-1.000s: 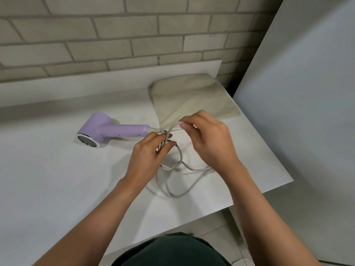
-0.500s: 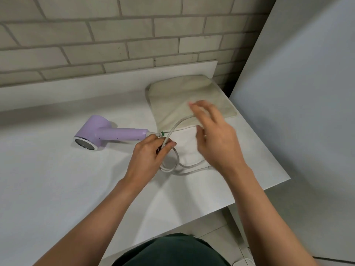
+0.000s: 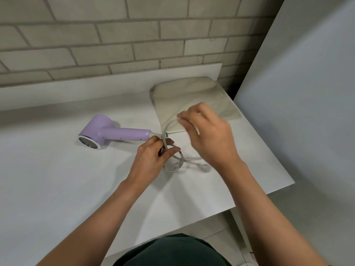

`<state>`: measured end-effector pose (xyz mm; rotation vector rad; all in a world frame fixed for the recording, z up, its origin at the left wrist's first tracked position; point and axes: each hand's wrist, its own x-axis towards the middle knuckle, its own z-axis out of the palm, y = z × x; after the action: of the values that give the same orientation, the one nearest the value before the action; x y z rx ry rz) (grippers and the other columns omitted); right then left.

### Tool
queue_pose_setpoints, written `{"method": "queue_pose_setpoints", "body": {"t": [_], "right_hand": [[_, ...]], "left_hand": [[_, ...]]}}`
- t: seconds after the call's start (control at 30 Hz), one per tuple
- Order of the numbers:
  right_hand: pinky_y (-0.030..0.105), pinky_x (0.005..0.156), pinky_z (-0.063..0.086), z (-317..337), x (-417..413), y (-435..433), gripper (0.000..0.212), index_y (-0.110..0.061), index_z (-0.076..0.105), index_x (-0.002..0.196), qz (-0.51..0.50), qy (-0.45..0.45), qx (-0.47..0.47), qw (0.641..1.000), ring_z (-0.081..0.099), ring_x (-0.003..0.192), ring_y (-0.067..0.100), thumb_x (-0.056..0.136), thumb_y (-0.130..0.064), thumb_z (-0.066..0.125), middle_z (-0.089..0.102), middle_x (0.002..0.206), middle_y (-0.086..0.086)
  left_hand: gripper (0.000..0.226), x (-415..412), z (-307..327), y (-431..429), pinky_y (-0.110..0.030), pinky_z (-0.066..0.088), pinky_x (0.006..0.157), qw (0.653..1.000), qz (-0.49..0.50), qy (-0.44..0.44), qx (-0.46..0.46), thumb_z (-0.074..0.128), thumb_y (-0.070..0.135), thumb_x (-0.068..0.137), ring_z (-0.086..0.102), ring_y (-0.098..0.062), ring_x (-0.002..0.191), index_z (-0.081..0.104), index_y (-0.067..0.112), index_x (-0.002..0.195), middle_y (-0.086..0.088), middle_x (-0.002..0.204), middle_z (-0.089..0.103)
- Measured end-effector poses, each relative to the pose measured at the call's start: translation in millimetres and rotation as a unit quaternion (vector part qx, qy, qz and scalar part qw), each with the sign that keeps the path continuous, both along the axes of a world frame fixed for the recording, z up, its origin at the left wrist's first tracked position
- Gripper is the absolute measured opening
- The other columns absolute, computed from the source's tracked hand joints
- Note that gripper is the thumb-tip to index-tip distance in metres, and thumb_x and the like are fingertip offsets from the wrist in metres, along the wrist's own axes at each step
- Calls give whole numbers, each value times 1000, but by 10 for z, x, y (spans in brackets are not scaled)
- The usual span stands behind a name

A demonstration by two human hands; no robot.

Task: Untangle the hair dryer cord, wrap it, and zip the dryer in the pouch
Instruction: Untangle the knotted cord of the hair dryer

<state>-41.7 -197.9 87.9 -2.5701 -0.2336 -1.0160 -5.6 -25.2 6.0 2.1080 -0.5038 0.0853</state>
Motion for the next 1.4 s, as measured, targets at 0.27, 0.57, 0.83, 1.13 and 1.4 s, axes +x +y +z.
{"method": "queue_pose_setpoints", "body": {"t": [0.27, 0.57, 0.83, 1.13, 1.4], "right_hand": [[34, 74, 56, 55, -42, -349, 18, -17, 74, 116, -82, 46, 199, 975, 62, 81, 3, 101, -20, 65, 66, 111, -4], [29, 53, 49, -132, -88, 106, 53, -23, 65, 134, 31, 110, -176, 978, 61, 90, 24, 83, -11, 74, 66, 129, 0], [35, 63, 53, -61, -9, 43, 19, -22, 77, 113, 14, 61, 98, 993, 60, 75, 9, 101, -29, 63, 68, 94, -6], [35, 56, 52, -16, -114, 4, 31, -31, 70, 127, 53, 113, -103, 987, 66, 92, 23, 97, -28, 63, 64, 118, -5], [36, 69, 53, 18, -137, -371, 19, -28, 77, 102, -16, 76, 111, 991, 62, 77, 4, 100, -41, 63, 71, 96, -11]], "left_hand": [[12, 10, 91, 29, -7, 37, 67, 999, 5, -46, -1, 70, 27, 97, 55, -5, 71, 80, 22, 94, 13, 73, 54], [19, 40, 97, 61, -10, 36, 64, 997, -12, -69, 30, 68, 30, 98, 53, -2, 71, 69, 31, 79, 14, 70, 47], [19, 22, 4, 88, -5, 37, 69, 998, -11, -47, 29, 76, 37, 89, 56, 2, 74, 80, 19, 96, 13, 78, 55], [19, 42, 7, 49, -7, 37, 67, 998, -18, -51, 36, 72, 35, 93, 55, 3, 73, 75, 23, 79, 12, 72, 51], [41, 65, 18, 102, -22, 43, 67, 997, 7, 55, -53, 81, 51, 74, 52, -10, 67, 80, 26, 106, -3, 77, 63]]}}
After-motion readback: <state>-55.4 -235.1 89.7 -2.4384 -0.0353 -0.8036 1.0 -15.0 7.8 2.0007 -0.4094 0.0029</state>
